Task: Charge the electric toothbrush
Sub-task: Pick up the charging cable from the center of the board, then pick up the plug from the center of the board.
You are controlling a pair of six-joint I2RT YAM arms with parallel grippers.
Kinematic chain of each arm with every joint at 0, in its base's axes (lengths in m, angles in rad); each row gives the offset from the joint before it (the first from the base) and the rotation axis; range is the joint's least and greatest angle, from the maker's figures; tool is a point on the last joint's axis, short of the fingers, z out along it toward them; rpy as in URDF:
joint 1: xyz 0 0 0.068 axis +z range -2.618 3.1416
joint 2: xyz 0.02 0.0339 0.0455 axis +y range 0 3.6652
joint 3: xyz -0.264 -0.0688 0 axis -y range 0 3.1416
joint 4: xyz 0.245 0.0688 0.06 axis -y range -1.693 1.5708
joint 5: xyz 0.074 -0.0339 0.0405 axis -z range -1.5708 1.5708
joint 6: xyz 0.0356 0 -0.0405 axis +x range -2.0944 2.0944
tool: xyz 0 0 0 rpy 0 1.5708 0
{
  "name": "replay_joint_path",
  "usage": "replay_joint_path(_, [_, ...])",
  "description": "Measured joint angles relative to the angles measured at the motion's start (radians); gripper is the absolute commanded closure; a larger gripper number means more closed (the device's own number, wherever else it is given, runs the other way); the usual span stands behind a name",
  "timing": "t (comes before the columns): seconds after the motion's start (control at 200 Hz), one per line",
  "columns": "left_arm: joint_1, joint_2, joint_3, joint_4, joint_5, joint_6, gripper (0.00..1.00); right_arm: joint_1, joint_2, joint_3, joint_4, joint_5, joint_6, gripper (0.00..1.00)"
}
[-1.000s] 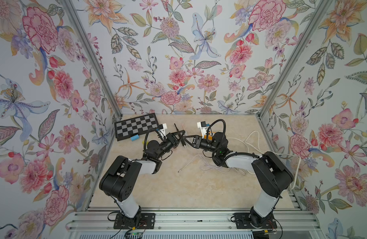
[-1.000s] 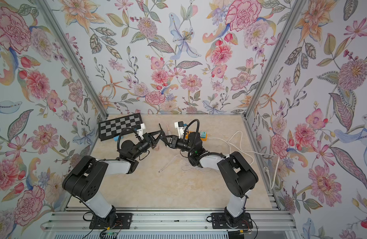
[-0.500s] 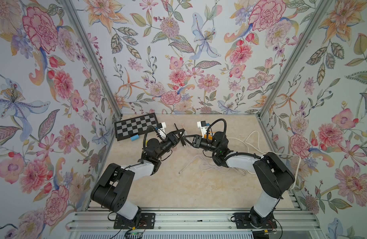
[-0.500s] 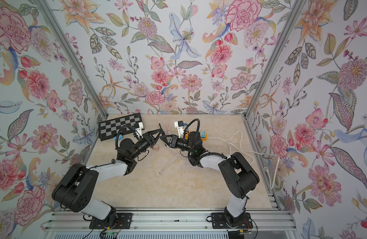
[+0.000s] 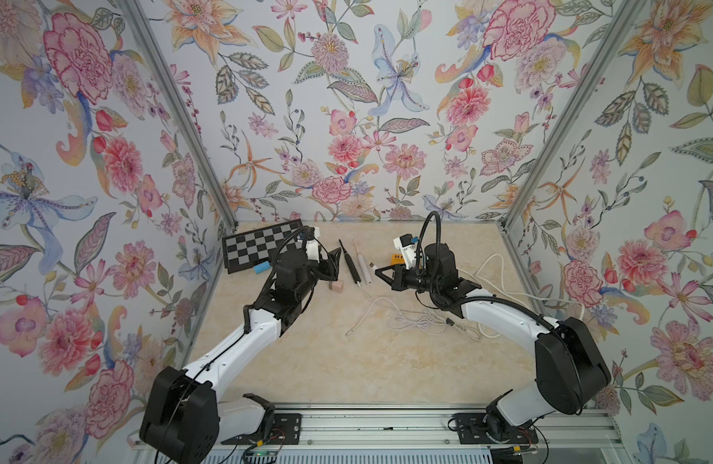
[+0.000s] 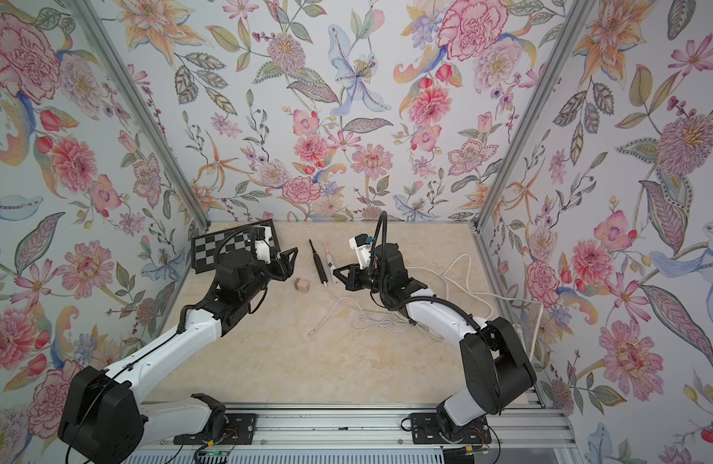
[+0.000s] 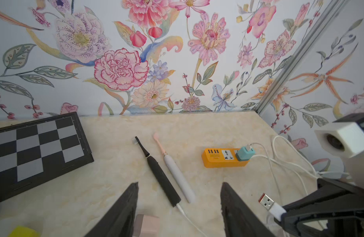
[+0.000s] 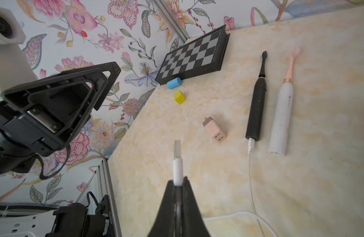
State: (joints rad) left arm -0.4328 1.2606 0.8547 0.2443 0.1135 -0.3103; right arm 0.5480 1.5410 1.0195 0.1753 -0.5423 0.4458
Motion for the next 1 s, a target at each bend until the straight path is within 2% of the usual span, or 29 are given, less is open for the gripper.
replay_joint_path(0.095, [0.001, 0.000, -0.003, -0.015, 0.077, 0.229, 0.23, -0.005, -0.002, 0.013, -0.096, 0.000, -0.071, 0.99])
replay_joint_path(0.255, [0.014, -0.023, -0.013, -0.097, 0.227, 0.737, 0.20, -0.030, 0.002, 0.026, -0.190, -0.024, -0.130, 1.00])
replay_joint_path(0.38, [0.110, 0.035, 0.067, -0.263, 0.319, 1.105, 0.16, -0.039, 0.011, 0.054, -0.211, -0.046, -0.148, 1.00])
replay_joint_path(0.45, [0.180, 0.085, 0.089, -0.307, 0.408, 1.261, 0.16, -0.039, 0.011, 0.059, -0.214, -0.055, -0.155, 1.00])
replay_joint_path(0.58, [0.278, 0.235, 0.136, -0.403, 0.576, 1.477, 0.16, -0.040, 0.011, 0.060, -0.226, -0.064, -0.161, 0.99])
replay_joint_path(0.701, [0.300, 0.438, 0.277, -0.539, 0.655, 1.641, 0.21, -0.047, 0.007, 0.059, -0.236, -0.068, -0.162, 0.99])
replay_joint_path(0.851, [0.303, 0.629, 0.437, -0.671, 0.692, 1.780, 0.29, -0.053, -0.013, 0.059, -0.246, -0.066, -0.162, 0.99])
replay_joint_path(1.001, [0.304, 0.739, 0.554, -0.757, 0.695, 1.859, 0.33, -0.053, -0.047, 0.059, -0.269, -0.048, -0.163, 1.00])
